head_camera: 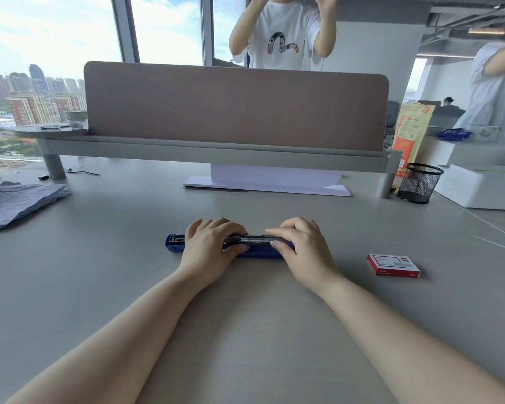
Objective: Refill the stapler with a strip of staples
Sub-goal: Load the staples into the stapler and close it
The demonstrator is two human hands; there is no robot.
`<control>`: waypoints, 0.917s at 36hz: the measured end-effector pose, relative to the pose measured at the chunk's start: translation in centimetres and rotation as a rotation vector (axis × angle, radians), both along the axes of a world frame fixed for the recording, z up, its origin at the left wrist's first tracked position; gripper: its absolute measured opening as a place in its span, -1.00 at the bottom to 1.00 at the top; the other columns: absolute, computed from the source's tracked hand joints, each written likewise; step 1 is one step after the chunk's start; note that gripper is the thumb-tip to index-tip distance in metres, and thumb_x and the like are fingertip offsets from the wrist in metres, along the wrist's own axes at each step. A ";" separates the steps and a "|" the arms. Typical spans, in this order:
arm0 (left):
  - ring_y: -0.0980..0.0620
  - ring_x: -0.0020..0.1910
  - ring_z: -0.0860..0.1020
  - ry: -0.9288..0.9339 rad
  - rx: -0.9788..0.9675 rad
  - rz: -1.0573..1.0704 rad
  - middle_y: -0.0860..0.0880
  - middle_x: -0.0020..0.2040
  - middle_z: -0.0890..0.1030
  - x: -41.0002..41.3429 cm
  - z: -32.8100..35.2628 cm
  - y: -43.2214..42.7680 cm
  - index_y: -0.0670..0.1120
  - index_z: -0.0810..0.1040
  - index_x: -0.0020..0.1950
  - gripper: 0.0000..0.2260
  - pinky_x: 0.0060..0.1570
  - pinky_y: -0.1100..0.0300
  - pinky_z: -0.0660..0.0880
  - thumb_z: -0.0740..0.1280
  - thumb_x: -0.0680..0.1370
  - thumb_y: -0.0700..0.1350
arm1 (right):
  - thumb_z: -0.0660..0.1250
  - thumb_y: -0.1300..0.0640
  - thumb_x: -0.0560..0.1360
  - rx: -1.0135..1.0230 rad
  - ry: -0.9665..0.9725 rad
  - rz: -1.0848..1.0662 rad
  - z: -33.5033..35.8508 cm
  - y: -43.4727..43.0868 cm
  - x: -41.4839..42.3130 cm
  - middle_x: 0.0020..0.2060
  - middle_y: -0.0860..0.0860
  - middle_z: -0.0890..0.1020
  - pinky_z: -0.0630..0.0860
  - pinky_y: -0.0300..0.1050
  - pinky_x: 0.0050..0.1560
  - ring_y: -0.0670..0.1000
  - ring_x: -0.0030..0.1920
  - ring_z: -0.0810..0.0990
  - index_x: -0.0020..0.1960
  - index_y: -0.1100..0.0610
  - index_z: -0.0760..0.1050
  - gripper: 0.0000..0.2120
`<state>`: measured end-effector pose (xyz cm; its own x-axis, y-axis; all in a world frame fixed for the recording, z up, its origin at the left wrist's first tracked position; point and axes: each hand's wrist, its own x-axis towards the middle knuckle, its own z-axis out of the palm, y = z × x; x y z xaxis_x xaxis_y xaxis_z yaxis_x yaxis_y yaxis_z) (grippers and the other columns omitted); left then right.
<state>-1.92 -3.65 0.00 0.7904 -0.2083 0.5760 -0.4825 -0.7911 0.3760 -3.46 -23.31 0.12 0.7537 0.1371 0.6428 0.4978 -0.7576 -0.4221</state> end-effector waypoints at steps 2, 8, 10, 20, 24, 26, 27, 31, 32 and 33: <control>0.03 0.04 0.46 0.005 0.012 0.016 0.15 -0.03 0.57 0.1 -0.1 0.0 0.15 0.56 0.01 -0.84 0.30 -0.02 0.19 0.33 0.46 0.10 | 0.37 0.18 0.42 0.004 0.008 -0.005 -0.1 -0.1 0.1 -0.10 0.04 0.59 0.34 -0.16 0.02 0.09 -0.02 0.47 0.06 0.05 0.61 -0.78; 0.02 0.18 0.41 0.065 0.058 0.096 0.16 0.06 0.57 0.2 -0.1 0.1 0.19 0.53 0.05 -0.82 0.40 -0.07 0.02 0.25 0.50 0.15 | 0.38 0.10 0.43 0.033 0.146 -0.057 -0.4 -0.6 0.4 0.04 0.03 0.57 0.35 -0.16 0.10 0.06 0.12 0.44 0.13 0.04 0.56 -0.73; 0.02 0.25 0.38 0.074 0.083 0.115 0.16 0.13 0.55 0.1 0.0 0.1 0.19 0.51 0.10 -0.77 0.42 -0.09 -0.05 0.22 0.50 0.19 | 0.37 0.08 0.43 0.051 0.191 -0.071 -0.4 -0.8 0.5 0.08 0.03 0.56 0.36 -0.13 0.14 0.05 0.15 0.44 0.14 0.04 0.54 -0.72; -0.13 0.46 0.13 0.330 0.150 0.306 0.01 0.47 0.23 -0.3 0.4 5.3 0.18 0.12 0.43 -0.19 0.43 -0.24 -0.18 0.25 0.26 0.45 | 0.38 0.08 0.42 0.117 0.252 -0.066 -0.8 -1.2 1.1 0.04 0.03 0.57 0.43 -0.02 0.16 0.07 0.11 0.49 0.11 0.03 0.55 -0.74; -0.17 0.41 0.22 0.389 0.115 0.360 -0.04 0.43 0.30 -0.1 0.2 6.8 0.13 0.17 0.41 -0.24 0.44 -0.22 -0.07 0.26 0.31 0.41 | 0.36 0.08 0.44 0.113 0.258 -0.060 -0.9 -1.3 1.2 0.02 0.02 0.57 0.44 -0.02 0.15 0.07 0.10 0.49 0.09 0.03 0.56 -0.77; -0.15 0.34 0.31 0.377 0.130 0.361 -0.04 0.35 0.40 0.0 -0.1 6.9 0.13 0.29 0.34 -0.35 0.40 -0.14 0.08 0.23 0.34 0.40 | 0.34 0.11 0.45 0.115 0.266 -0.049 -0.9 -1.4 1.2 0.01 0.02 0.58 0.43 -0.03 0.15 0.07 0.10 0.49 0.08 0.03 0.56 -0.79; -0.14 0.29 0.35 0.359 0.133 0.361 -0.04 0.29 0.46 0.1 -0.2 6.9 0.13 0.35 0.28 -0.41 0.36 -0.09 0.16 0.22 0.35 0.40 | 0.33 0.11 0.46 0.115 0.269 -0.047 -0.9 -1.4 1.2 0.01 0.02 0.58 0.43 -0.03 0.15 0.07 0.10 0.49 0.08 0.03 0.56 -0.80; -0.13 0.17 0.43 0.310 0.093 0.368 -0.03 0.12 0.52 0.2 -0.3 6.8 0.12 0.46 0.12 -0.53 0.21 0.01 0.29 0.24 0.36 0.37 | 0.32 0.15 0.47 0.120 0.274 -0.045 -0.9 -1.4 1.3 0.00 0.01 0.59 0.44 -0.02 0.15 0.06 0.09 0.50 0.05 0.04 0.56 -0.83; -0.13 0.17 0.43 0.306 0.080 0.367 -0.03 0.11 0.51 0.2 -0.3 6.8 0.12 0.47 0.11 -0.54 0.20 0.01 0.31 0.25 0.36 0.37 | 0.32 0.16 0.47 0.125 0.276 -0.044 -0.9 -1.4 1.3 0.00 0.01 0.59 0.44 -0.02 0.15 0.06 0.09 0.50 0.04 0.04 0.56 -0.83; -0.13 0.16 0.43 0.306 0.061 0.366 -0.03 0.11 0.51 0.2 -0.3 6.8 0.11 0.47 0.10 -0.54 0.20 0.00 0.32 0.27 0.35 0.37 | 0.32 0.16 0.46 0.131 0.278 -0.044 -0.9 -1.4 1.3 -0.01 0.01 0.60 0.44 -0.01 0.15 0.06 0.09 0.50 0.03 0.04 0.56 -0.84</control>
